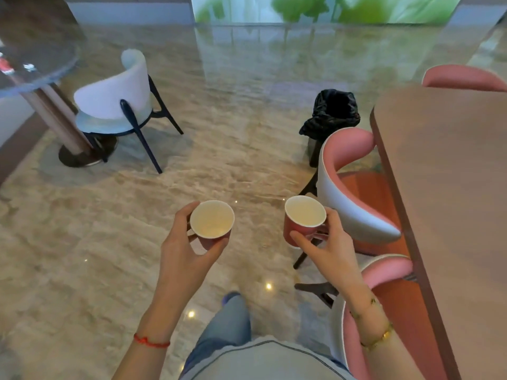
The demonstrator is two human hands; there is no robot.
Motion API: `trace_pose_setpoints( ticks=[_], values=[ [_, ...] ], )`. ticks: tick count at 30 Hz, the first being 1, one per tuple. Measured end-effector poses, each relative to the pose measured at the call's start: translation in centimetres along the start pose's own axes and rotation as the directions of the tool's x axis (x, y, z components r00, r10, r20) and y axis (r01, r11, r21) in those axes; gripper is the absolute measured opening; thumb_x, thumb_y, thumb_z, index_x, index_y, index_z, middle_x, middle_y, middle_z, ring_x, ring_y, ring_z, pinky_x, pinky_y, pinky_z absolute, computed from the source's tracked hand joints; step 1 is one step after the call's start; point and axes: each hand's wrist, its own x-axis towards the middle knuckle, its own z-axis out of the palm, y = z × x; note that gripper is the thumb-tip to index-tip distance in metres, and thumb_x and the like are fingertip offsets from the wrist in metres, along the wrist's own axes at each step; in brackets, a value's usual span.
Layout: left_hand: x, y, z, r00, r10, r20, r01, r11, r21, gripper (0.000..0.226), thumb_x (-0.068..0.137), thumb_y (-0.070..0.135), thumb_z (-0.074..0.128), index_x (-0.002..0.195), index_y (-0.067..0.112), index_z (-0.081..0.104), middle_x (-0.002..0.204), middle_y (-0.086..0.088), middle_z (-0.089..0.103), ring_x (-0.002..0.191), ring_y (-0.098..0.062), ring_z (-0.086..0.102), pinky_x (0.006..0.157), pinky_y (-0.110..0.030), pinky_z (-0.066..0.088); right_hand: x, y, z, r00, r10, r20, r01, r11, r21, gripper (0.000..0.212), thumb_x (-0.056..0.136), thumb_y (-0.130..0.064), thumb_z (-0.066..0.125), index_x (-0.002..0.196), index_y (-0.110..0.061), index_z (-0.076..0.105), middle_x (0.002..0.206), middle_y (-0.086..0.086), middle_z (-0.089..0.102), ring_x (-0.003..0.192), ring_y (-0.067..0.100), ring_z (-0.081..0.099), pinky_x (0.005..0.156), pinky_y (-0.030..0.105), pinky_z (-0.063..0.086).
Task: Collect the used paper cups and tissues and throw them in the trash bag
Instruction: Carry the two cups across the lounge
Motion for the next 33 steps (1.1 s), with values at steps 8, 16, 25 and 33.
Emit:
trace_pose_setpoints(
  ticks=[8, 16, 25, 33],
  values=[
    [19.2, -3.2, 6.0, 0.995, 0.032, 0.091, -0.029, 0.999, -0.031, 0.072, 0.069, 0.025, 0.085, 0.127, 0.037, 0.044, 0.119, 0.035, 0.049, 0.108, 0.011, 0.051, 0.084, -0.006, 0.046, 17.7, 1.3, 2.8, 0.997, 0.067, -0.047, -0.065, 0.997, 0.045, 0.063, 0.072, -0.029, 0.081, 0.124, -0.025, 0.045, 0.117, -0.009, 0.06, 0.104, 0.003, 0.059, 0.089, 0.024, 0.05],
    [41.1, -2.2, 11.6, 0.977, 0.13, 0.169, -0.126, 0.991, -0.037, 0.071, 0.069, 0.027, 0.085, 0.128, 0.034, 0.045, 0.122, 0.027, 0.049, 0.108, 0.009, 0.051, 0.08, -0.003, 0.044, 37.5, -0.2, 3.3, 0.981, 0.097, -0.166, -0.081, 0.992, 0.098, 0.06, 0.072, -0.03, 0.081, 0.12, -0.033, 0.045, 0.109, -0.02, 0.061, 0.098, -0.003, 0.061, 0.08, 0.018, 0.051],
    [59.8, -2.4, 20.3, 0.946, 0.148, 0.289, -0.134, 0.989, -0.068, 0.069, 0.069, 0.025, 0.084, 0.125, 0.035, 0.046, 0.119, 0.029, 0.051, 0.107, 0.01, 0.051, 0.079, -0.004, 0.045, 54.6, 3.2, 2.1, 0.949, 0.158, -0.273, -0.138, 0.986, 0.093, 0.06, 0.073, -0.031, 0.08, 0.122, -0.03, 0.045, 0.106, -0.021, 0.061, 0.098, -0.004, 0.06, 0.076, 0.019, 0.052],
    [74.6, -1.1, 32.2, 0.915, 0.178, 0.361, -0.152, 0.983, -0.098, 0.068, 0.07, 0.022, 0.084, 0.126, 0.034, 0.046, 0.121, 0.025, 0.052, 0.11, 0.005, 0.052, 0.084, -0.006, 0.044, 70.8, 6.7, -1.9, 0.923, 0.159, -0.35, -0.158, 0.987, 0.033, 0.062, 0.071, -0.027, 0.081, 0.119, -0.032, 0.042, 0.101, -0.029, 0.055, 0.091, -0.018, 0.056, 0.071, 0.002, 0.044]
  ],
)
